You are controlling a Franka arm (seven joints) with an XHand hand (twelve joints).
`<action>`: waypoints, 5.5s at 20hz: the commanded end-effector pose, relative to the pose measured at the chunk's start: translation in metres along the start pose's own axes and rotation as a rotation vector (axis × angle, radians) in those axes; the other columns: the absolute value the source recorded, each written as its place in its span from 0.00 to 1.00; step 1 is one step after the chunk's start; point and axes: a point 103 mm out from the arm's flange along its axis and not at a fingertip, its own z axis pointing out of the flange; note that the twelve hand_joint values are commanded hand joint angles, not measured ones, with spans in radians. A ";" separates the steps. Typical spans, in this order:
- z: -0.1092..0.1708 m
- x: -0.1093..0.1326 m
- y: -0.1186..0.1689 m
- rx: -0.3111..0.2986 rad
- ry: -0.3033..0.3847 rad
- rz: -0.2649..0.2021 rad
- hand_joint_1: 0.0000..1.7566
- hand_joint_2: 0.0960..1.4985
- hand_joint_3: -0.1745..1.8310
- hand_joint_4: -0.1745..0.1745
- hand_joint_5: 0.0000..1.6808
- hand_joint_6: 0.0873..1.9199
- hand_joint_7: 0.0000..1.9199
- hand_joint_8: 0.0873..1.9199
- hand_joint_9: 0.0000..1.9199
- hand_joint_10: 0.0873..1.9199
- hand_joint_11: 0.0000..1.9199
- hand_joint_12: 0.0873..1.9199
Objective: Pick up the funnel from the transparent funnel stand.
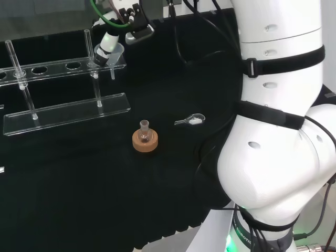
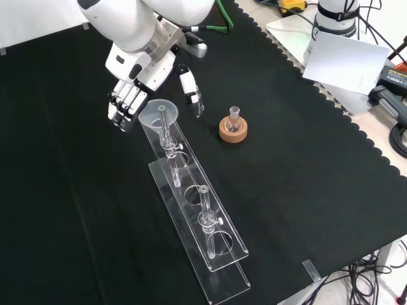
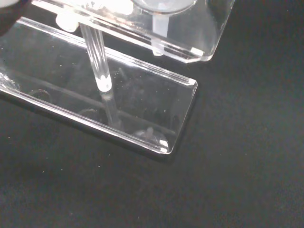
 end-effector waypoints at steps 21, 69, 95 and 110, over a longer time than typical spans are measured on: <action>0.005 -0.011 0.005 0.059 0.004 0.009 0.39 0.39 0.10 0.53 0.21 0.00 0.27 0.25 0.27 0.27 0.00 0.75; 0.007 -0.006 0.001 0.007 -0.038 0.015 0.41 0.28 0.28 0.43 0.09 0.00 0.09 0.26 0.16 0.32 0.02 0.78; 0.006 -0.010 0.010 0.000 -0.026 0.003 0.44 0.26 0.34 0.52 0.25 0.00 0.26 0.25 0.26 0.28 0.07 0.75; 0.005 -0.005 0.014 -0.023 -0.023 0.013 0.45 0.27 0.36 0.56 0.35 0.00 0.39 0.23 0.37 0.23 0.13 0.72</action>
